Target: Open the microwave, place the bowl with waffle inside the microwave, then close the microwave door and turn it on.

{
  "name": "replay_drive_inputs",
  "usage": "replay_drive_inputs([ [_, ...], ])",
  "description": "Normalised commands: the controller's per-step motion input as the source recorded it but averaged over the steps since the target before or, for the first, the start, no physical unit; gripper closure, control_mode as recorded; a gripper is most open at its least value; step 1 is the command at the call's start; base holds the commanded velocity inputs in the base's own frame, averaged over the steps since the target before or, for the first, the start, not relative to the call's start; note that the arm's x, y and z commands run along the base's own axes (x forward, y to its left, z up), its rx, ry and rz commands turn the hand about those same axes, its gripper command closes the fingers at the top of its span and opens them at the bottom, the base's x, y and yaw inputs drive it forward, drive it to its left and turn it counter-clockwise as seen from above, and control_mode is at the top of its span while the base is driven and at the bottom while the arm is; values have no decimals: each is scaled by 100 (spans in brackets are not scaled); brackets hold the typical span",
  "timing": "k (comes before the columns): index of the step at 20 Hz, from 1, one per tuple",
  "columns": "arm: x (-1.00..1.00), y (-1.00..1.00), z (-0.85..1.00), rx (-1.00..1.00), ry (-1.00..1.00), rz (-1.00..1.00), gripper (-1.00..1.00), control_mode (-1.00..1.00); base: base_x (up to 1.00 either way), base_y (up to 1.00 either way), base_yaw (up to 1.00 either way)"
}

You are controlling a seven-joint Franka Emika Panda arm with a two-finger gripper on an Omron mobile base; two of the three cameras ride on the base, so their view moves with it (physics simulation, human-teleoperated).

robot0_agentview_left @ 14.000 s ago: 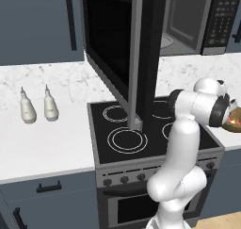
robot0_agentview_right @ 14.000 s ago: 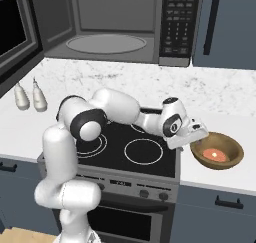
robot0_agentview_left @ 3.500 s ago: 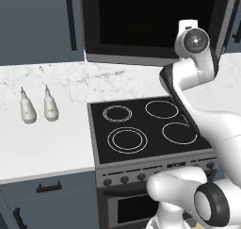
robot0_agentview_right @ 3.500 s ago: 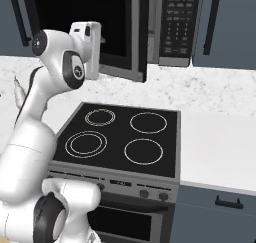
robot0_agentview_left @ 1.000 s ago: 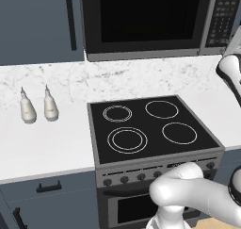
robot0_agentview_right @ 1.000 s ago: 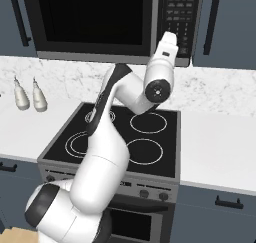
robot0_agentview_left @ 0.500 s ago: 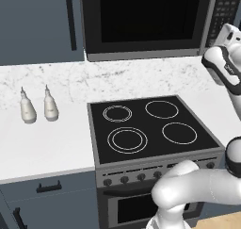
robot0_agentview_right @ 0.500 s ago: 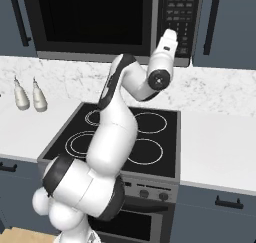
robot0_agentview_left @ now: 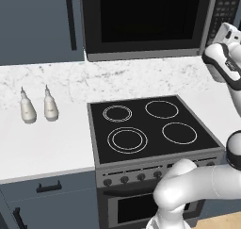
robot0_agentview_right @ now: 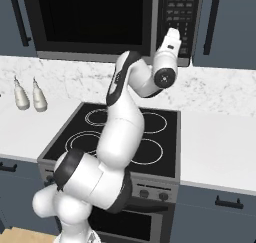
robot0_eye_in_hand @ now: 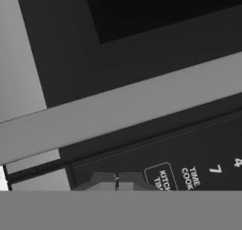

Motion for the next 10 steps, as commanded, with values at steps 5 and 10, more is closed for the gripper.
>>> replay_drive_inputs([
  [5, 4, -13, -10, 1, 0, 4, 100, -100, 0, 0, 0],
  [10, -98, 0, 0, 0, -4, 0, 100, -100, 0, 0, 0],
])
